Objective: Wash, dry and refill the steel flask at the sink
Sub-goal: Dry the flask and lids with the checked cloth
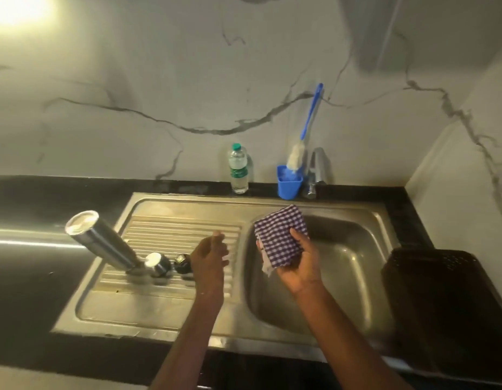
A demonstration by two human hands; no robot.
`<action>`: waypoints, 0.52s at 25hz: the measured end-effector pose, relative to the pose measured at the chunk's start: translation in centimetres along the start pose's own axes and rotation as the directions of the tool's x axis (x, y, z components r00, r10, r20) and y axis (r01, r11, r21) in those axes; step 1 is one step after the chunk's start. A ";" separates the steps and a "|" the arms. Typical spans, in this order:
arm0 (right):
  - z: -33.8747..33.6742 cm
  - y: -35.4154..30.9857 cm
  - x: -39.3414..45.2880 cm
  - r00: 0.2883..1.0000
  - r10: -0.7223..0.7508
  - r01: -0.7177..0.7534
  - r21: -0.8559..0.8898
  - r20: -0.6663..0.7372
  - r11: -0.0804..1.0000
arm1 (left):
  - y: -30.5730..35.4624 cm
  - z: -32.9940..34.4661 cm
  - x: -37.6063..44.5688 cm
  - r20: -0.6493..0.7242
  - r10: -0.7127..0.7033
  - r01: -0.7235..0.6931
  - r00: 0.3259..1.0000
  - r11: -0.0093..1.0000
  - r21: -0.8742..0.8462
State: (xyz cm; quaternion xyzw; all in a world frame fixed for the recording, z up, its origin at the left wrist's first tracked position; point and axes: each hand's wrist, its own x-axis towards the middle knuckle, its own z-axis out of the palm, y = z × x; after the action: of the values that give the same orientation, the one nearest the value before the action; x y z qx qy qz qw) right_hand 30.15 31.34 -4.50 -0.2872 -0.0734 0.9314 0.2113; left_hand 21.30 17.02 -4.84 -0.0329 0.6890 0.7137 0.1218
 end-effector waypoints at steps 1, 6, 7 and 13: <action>0.5 1.6 0.3 0.999 0.032 -0.033 -0.050 -0.018 0.998 | -0.4 -2.3 1.0 -0.055 0.030 -0.030 0.998 1.000 0.002; 4.1 10.1 2.2 0.984 0.106 -0.141 -0.252 -0.144 0.957 | -2.2 -11.7 4.3 -0.190 0.204 -0.167 0.960 0.967 0.194; 4.6 11.6 2.5 0.981 0.119 -0.158 -0.280 -0.151 0.947 | -2.5 -13.2 4.6 -0.210 0.219 -0.168 0.953 0.957 0.235; 6.9 17.7 3.3 0.987 0.100 -0.136 -0.326 -0.125 0.936 | -2.1 -21.2 7.3 -0.453 0.176 -0.066 0.874 0.966 0.249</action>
State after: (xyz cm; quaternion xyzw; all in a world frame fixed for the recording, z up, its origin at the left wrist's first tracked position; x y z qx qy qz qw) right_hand 17.59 16.75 -5.05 -0.3720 -0.2011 0.8999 0.1070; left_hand 12.12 -3.02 -9.53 -0.1480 0.7751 0.6073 -0.0917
